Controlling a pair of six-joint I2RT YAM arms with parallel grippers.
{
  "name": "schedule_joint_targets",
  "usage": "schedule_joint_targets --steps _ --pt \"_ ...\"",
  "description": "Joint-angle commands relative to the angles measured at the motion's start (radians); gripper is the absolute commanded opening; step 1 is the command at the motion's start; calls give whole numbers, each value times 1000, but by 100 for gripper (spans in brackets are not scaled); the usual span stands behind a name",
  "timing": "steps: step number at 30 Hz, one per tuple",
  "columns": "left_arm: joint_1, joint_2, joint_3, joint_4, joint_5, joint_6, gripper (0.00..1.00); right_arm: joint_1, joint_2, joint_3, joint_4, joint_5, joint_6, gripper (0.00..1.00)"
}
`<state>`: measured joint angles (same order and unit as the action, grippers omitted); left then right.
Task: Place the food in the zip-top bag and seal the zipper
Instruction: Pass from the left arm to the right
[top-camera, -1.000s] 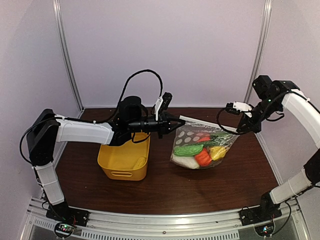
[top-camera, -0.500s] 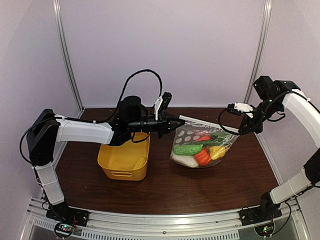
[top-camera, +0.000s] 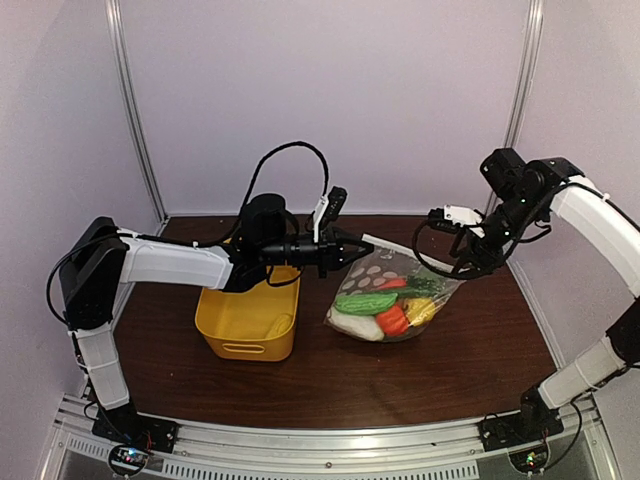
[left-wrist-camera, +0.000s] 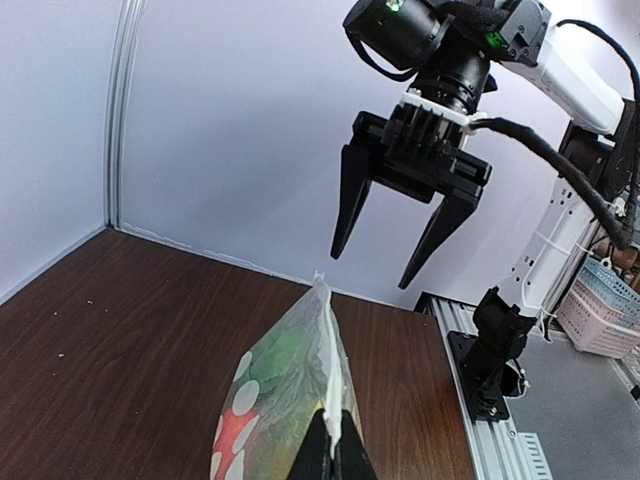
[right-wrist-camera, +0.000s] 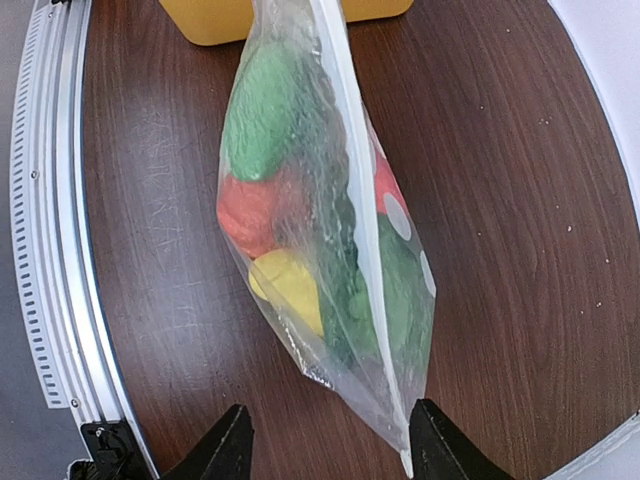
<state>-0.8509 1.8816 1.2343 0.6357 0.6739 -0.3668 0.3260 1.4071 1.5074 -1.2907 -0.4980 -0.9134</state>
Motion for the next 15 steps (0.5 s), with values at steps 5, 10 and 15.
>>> schedule_joint_targets --steps 5,10,15 --pt "-5 19 27 44 39 -24 0 32 156 75 62 -64 17 53" --pt "-5 18 36 28 49 -16 0 42 202 87 52 -93 11 36" --pt "-4 15 54 -41 -2 18 5 44 206 120 41 -107 19 2"
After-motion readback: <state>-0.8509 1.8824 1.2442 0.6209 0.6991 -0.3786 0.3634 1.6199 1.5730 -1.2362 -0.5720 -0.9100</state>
